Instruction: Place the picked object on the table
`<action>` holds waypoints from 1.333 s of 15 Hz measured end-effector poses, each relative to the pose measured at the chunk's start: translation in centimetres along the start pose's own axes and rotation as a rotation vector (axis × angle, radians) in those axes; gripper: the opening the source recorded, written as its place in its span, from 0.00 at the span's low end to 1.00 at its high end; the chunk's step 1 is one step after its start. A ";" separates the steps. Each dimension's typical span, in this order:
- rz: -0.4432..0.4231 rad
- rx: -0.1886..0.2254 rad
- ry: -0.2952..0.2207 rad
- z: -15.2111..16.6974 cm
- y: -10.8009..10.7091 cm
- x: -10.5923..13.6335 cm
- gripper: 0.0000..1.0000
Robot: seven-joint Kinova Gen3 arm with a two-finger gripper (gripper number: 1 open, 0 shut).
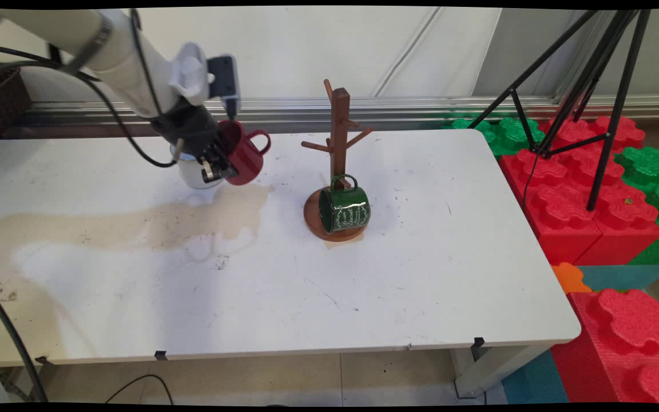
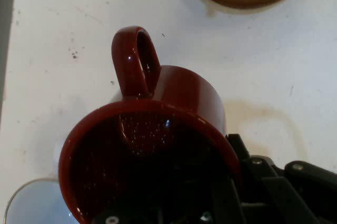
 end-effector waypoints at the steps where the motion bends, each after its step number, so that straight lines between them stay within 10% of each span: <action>1: 0.014 -0.006 -0.015 0.8 -0.2 0.4 0.00; 20: 0.179 -0.061 -0.229 12.3 -3.5 3.5 0.00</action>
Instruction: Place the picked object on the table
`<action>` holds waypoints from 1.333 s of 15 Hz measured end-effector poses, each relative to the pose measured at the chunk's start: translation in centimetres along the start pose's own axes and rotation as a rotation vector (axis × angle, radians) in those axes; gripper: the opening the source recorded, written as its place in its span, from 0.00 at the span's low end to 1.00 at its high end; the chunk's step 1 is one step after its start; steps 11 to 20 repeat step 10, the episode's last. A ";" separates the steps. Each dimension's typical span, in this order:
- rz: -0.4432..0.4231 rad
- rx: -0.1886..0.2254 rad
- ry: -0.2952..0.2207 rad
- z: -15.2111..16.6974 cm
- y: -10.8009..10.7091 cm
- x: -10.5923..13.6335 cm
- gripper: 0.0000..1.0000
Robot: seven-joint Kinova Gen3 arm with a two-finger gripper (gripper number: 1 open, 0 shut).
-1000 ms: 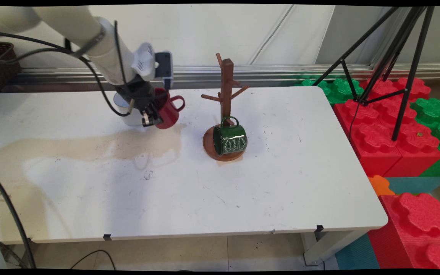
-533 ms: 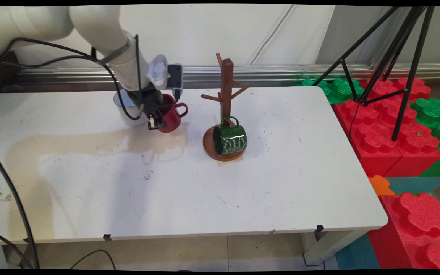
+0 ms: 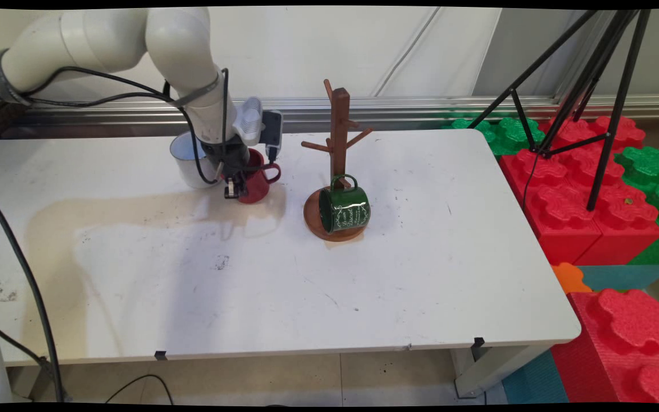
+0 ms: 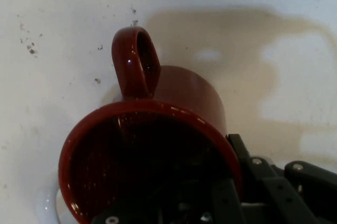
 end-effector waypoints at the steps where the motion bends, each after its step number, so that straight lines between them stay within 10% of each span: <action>1: 0.003 -0.001 -0.005 0.2 -0.1 0.1 0.00; 2: 0.007 -0.002 -0.012 0.4 -0.2 0.1 0.00; 3: 0.012 -0.004 -0.018 0.7 -0.3 0.2 1.00; 20: 0.034 -0.001 -0.042 1.4 -0.7 0.5 1.00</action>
